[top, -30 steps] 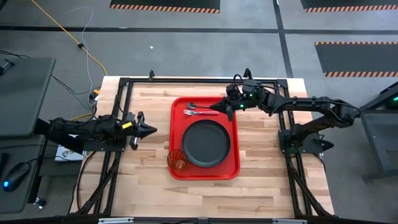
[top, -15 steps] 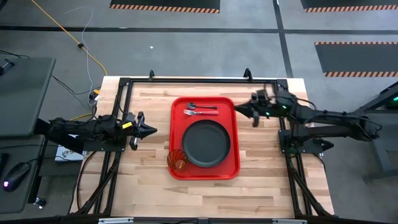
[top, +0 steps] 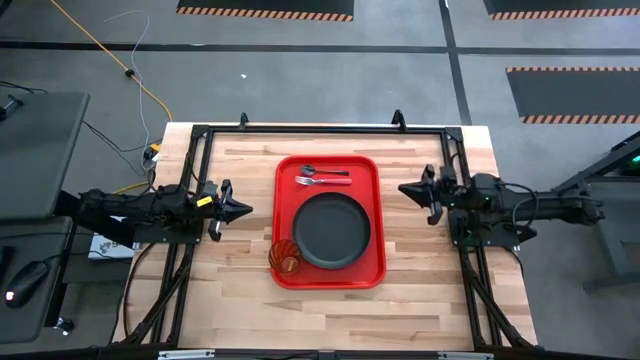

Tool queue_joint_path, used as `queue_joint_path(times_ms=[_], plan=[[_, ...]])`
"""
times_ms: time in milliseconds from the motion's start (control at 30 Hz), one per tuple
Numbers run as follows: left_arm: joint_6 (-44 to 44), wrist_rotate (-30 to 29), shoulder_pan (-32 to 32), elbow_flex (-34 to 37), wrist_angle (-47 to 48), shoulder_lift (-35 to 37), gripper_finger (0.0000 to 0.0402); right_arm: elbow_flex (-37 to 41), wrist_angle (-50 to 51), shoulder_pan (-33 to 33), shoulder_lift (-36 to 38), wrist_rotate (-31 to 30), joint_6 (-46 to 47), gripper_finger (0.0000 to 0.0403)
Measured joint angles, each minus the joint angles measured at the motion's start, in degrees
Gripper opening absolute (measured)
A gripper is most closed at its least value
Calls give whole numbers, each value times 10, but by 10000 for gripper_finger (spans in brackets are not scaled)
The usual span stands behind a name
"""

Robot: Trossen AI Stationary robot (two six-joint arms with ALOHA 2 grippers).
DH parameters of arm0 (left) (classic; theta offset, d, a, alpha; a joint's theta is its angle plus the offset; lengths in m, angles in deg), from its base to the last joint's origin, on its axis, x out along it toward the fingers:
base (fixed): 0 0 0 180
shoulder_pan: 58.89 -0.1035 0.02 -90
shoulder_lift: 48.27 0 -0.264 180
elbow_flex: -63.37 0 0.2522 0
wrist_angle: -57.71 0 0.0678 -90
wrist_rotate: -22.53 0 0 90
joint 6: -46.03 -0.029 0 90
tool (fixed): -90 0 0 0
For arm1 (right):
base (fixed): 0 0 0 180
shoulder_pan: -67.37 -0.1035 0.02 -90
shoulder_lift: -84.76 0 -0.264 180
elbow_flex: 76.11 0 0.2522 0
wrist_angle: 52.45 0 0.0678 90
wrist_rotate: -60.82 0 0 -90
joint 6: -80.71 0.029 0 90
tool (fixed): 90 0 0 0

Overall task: Pick and place plate/cup/fork/spoon on tray
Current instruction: Return to Home Position

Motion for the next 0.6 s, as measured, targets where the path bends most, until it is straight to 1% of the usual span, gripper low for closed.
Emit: queue_joint_path(times_ms=[233,400,533,600], plan=[[0,0,0,0,0,0,0,72,-10,-5,84,-13,-21,0],[0,0,0,0,0,0,0,121,-12,-5,153,-2,-44,0],[0,0,0,0,0,0,0,123,75,-5,204,-7,-76,0],[0,0,0,0,0,0,0,123,116,-5,214,-16,-90,0]])
